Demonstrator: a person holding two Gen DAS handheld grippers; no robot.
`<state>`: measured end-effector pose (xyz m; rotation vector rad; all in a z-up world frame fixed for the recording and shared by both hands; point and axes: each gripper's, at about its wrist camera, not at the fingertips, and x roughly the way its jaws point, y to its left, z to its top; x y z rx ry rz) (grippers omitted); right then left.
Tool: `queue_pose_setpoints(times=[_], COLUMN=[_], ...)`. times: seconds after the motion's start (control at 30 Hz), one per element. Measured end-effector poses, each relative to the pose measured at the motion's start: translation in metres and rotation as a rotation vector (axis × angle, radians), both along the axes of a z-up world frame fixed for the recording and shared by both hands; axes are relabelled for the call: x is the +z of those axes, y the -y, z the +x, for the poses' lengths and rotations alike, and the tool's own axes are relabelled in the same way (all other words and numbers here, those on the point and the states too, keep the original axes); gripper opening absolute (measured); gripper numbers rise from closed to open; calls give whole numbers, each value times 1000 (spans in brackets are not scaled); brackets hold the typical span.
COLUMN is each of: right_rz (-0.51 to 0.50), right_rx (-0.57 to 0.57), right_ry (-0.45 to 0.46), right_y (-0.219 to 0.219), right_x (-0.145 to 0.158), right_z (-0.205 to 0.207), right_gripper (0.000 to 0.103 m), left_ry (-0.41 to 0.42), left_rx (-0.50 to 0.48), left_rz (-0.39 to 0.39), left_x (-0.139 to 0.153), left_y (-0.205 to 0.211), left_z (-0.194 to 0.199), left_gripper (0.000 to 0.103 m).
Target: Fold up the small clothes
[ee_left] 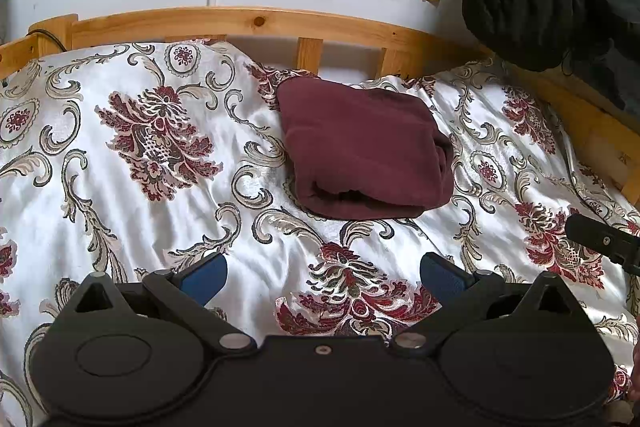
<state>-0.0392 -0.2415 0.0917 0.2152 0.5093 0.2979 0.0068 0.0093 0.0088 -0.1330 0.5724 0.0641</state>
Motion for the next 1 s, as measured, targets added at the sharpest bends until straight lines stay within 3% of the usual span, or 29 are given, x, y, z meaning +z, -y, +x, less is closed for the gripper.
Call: queue_pose_setpoints(times=[0.3,0.47,0.57,1.0], right_rz=[1,1,1,6], right_rx=[0,1,0,-6], right_ry=[-2,-5,-8,-43], right_y=[1,1,0,-2], right_x=[0,-1,-2,-6], right_z=[0,1,1,2], right_gripper=[103,103,103,103], left_ry=[-16,-54,-51,-60], left_rx=[11,52,70,95], left_rz=[17,151,193,168], left_x=[-1,-1,0,0], left_y=[2,11,13,7], left_z=[1,2,2,3], left_gripper=[102,102,102,102])
